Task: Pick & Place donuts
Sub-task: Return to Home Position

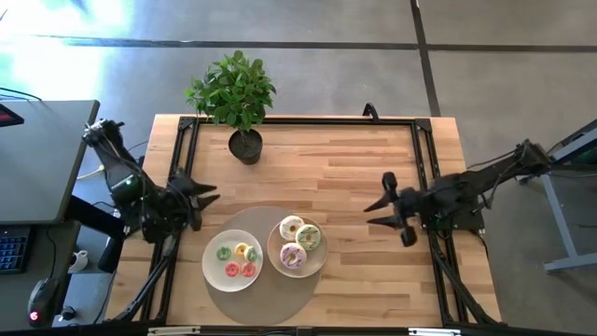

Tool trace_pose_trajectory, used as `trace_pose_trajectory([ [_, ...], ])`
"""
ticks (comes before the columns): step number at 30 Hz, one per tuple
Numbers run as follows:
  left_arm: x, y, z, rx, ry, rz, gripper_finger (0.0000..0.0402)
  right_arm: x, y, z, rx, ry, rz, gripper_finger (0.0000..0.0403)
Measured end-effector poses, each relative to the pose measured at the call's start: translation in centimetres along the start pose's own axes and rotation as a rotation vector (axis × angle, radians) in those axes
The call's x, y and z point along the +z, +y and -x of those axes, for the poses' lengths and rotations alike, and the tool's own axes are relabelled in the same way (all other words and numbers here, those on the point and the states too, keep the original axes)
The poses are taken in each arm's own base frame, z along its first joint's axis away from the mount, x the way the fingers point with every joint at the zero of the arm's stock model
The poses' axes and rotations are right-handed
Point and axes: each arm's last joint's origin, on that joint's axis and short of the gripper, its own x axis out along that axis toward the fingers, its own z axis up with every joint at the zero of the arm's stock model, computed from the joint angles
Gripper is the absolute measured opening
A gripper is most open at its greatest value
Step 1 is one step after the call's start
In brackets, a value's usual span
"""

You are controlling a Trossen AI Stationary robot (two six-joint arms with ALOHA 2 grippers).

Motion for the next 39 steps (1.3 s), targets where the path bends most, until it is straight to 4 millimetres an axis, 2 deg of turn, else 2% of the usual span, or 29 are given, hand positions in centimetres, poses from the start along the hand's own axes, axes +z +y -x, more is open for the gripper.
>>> trace_pose_trajectory([
  [3,-1.8,-0.1,-0.9,-0.088,-0.036,0.004,0.0128,-1.9,-0.4,1.8,0.053,-0.105,0.028,0.0128],
  [7,-3.2,-0.2,-1.5,-0.209,-0.087,0.041,0.0128,-3.8,-0.9,3.8,0.060,-0.196,0.040,0.0128],
  [14,-5.2,-0.2,-2.3,-0.389,-0.168,0.008,0.0128,-5.2,-1.3,6.0,0.102,-0.303,0.033,0.0128],
  [21,-7.1,-0.5,-3.1,-0.501,-0.248,0.021,0.0128,-7.2,-1.4,6.2,0.127,-0.290,0.067,0.0128],
  [26,-8.5,-0.3,-3.8,-0.500,-0.264,-0.004,0.0128,-8.3,-1.4,5.9,0.127,-0.260,0.100,0.0128],
  [35,-10.0,0.9,-6.4,-0.438,-0.252,0.001,0.0128,-8.5,-1.4,5.9,0.116,-0.254,0.223,0.0128],
  [39,-9.9,1.7,-7.7,-0.429,-0.230,0.014,0.0128,-8.8,-1.5,5.8,0.117,-0.222,0.227,0.0128],
])
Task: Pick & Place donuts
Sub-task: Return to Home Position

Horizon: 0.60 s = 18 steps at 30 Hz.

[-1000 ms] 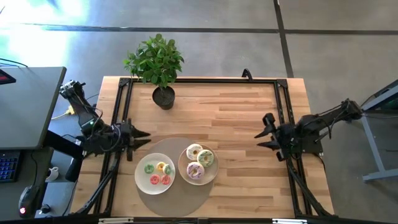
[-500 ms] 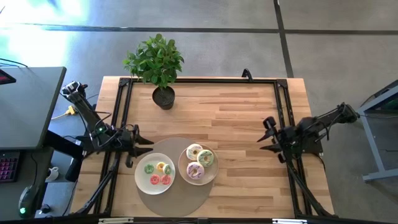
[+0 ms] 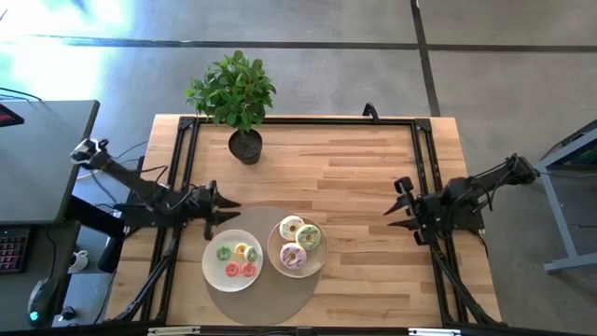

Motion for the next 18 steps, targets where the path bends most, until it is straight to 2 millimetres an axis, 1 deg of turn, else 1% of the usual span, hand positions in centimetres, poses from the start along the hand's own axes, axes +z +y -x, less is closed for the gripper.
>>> trace_pose_trajectory([
  [3,0.1,0.8,-0.5,-0.004,0.014,-0.031,0.0128,-0.2,0.0,0.0,0.004,0.026,-0.002,0.0128],
  [8,0.8,1.9,-0.9,0.052,-0.029,-0.116,0.0128,-0.7,0.2,0.0,0.046,0.037,-0.021,0.0128],
  [13,1.2,2.6,-0.9,0.016,-0.034,-0.140,0.0128,-1.8,0.4,-0.1,0.057,0.032,-0.022,0.0128],
  [15,1.4,2.8,-0.9,0.027,-0.059,-0.144,0.0128,-2.2,0.5,-0.1,0.055,0.045,-0.022,0.0128],
  [18,2.2,2.9,-0.5,0.035,-0.140,-0.188,0.0128,-2.1,0.5,0.1,0.055,0.034,-0.023,0.0128],
])
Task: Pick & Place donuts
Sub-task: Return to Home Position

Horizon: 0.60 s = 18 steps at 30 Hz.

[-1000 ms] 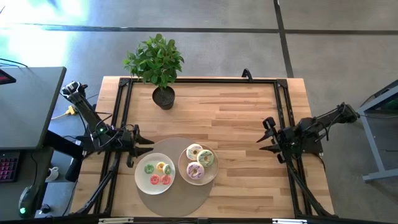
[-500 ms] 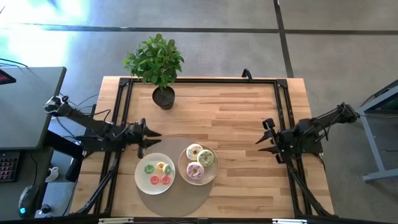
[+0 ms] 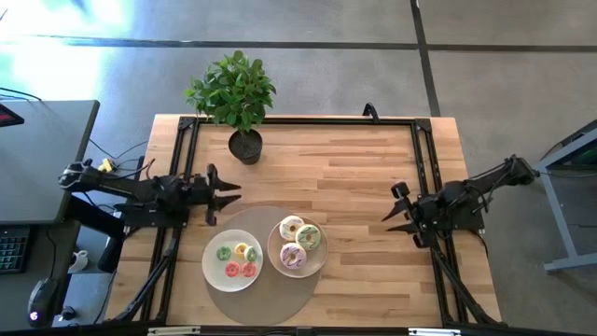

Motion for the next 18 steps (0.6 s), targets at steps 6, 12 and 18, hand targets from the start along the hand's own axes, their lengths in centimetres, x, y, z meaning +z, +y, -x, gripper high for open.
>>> trace_pose_trajectory([
  [6,0.7,0.2,0.8,-0.024,-0.071,-0.058,0.0128,-0.3,0.1,0.7,0.005,0.026,-0.048,0.0128],
  [12,0.7,0.4,1.6,-0.029,-0.086,-0.071,0.0128,-0.6,0.1,1.1,-0.001,0.023,-0.049,0.0128],
  [18,0.4,0.4,1.8,-0.060,-0.059,-0.070,0.0128,-0.5,-0.2,1.1,-0.095,0.026,-0.033,0.0128],
])
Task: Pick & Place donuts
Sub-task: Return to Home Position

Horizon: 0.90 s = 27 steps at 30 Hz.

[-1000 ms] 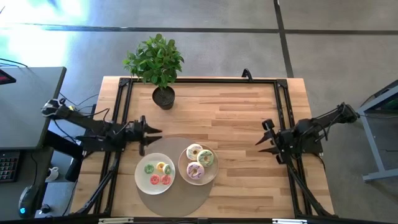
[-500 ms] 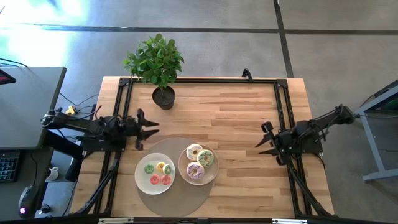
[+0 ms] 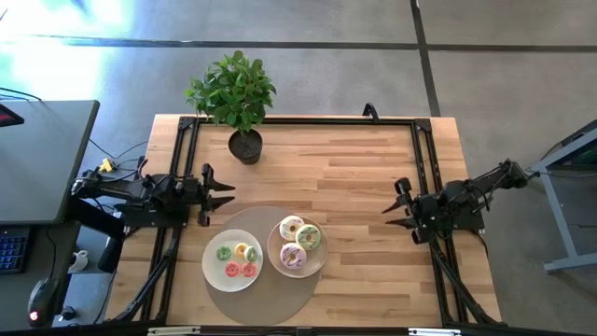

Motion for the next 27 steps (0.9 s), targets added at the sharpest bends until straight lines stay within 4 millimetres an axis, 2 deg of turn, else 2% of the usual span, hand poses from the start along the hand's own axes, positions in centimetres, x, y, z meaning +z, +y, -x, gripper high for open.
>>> trace_pose_trajectory([
  [4,-0.31,0.00,0.01,0.001,0.031,0.037,0.0128,-0.02,-0.23,0.01,-0.081,0.006,-0.059,0.0128],
  [27,-0.59,-0.08,0.00,-0.022,0.060,0.109,0.0128,0.00,-0.27,0.02,-0.092,0.004,-0.102,0.0128],
])
